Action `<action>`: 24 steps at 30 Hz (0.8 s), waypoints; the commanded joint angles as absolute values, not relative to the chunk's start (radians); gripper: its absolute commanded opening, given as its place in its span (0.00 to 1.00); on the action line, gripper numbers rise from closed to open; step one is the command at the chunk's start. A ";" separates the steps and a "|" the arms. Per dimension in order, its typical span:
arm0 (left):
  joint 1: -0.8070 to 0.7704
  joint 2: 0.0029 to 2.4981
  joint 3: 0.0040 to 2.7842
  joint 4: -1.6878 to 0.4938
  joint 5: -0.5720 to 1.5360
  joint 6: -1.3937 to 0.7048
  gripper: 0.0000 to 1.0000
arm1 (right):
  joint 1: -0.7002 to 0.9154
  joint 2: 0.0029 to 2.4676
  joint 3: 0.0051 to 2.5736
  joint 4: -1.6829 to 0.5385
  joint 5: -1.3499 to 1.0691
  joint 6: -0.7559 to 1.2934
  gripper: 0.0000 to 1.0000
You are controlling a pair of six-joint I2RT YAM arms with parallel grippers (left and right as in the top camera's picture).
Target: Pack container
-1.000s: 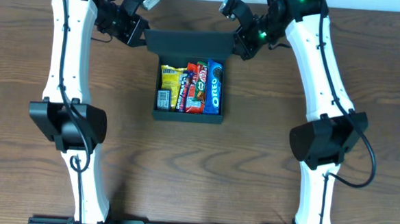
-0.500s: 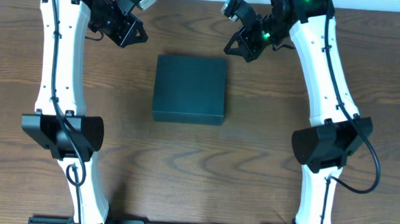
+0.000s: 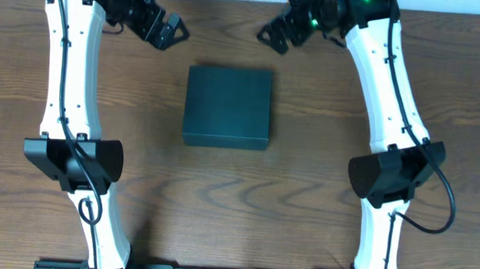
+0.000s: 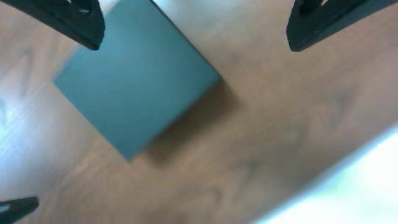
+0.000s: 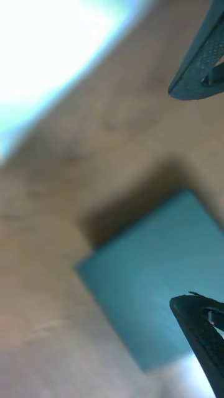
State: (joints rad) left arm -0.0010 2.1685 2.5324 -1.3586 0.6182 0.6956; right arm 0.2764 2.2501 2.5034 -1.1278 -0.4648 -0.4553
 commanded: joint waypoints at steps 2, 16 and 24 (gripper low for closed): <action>-0.002 2.073 2.556 -1.235 0.710 0.691 0.95 | 0.302 2.214 2.563 -0.991 -0.461 -0.442 0.99; 0.246 1.613 2.236 -1.222 0.704 0.659 0.95 | 0.271 1.649 1.927 -0.860 -0.366 -0.469 0.99; 0.173 1.137 1.456 -0.751 0.669 0.658 0.95 | 0.253 0.959 1.126 -0.469 -0.232 -0.554 0.99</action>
